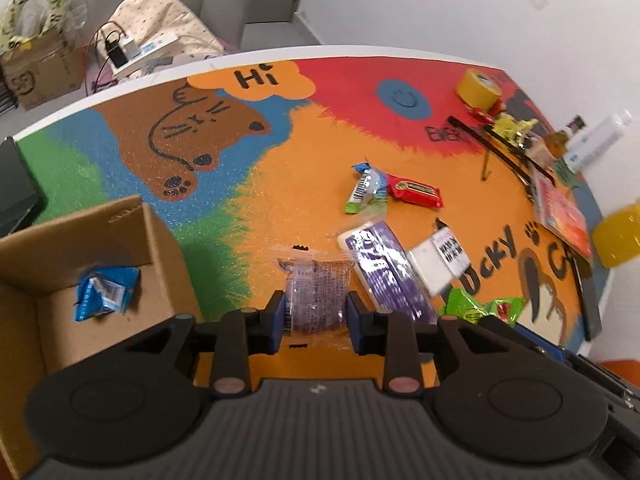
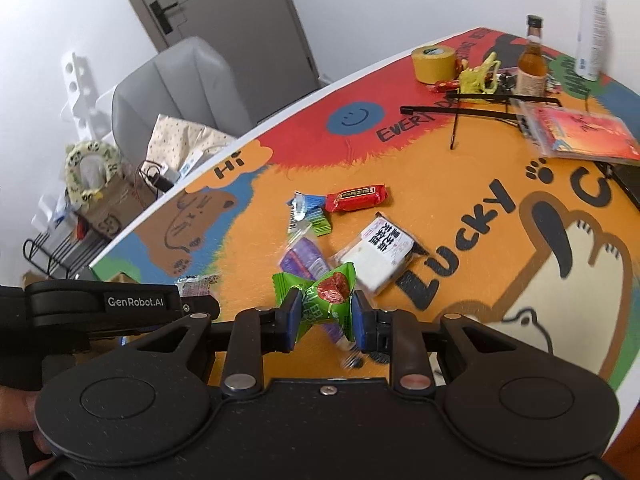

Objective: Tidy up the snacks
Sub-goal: 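Carry both held snacks over the cardboard box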

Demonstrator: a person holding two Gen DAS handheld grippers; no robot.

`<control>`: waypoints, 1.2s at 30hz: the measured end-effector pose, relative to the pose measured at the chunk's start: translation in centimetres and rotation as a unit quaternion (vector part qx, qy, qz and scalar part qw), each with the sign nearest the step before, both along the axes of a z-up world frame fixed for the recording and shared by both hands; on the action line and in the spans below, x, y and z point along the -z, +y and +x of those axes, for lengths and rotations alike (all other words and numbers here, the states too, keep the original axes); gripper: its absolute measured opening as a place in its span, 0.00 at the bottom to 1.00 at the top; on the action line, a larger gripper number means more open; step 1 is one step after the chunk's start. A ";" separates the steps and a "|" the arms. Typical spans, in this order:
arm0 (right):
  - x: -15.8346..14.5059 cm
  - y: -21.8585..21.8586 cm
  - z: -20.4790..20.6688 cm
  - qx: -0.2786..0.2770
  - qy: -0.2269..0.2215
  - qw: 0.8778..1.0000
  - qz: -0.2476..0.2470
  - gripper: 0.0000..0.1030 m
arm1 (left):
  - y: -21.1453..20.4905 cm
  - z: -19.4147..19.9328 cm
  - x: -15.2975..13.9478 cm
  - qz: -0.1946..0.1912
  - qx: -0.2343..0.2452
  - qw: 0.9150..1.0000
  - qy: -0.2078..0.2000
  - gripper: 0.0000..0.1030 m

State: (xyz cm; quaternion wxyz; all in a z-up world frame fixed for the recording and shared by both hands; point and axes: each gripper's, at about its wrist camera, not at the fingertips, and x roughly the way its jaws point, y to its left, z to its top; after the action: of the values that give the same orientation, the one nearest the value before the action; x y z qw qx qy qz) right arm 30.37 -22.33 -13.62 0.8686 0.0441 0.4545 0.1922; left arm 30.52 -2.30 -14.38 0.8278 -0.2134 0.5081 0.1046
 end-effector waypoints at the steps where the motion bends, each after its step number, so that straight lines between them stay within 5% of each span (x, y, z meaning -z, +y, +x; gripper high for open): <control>1: -0.1 0.1 -0.5 0.004 -0.003 1.000 0.000 0.24 | 0.1 -0.4 -0.3 0.000 0.005 1.000 -0.002 0.30; 16: -1.9 2.5 -7.4 0.073 -0.023 0.996 0.043 0.24 | 3.6 -6.7 -6.1 0.002 0.071 0.997 -0.042 0.30; 36: -3.4 9.2 -13.0 0.027 -0.036 0.998 0.042 0.24 | 9.7 -13.5 -7.1 -0.008 0.052 0.998 -0.039 0.30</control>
State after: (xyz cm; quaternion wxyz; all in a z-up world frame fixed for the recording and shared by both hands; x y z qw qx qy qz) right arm 17.39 -13.18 -10.19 0.8866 0.0861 0.4132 0.1890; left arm 16.99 7.44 -7.30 0.8494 -0.1970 0.4871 0.0488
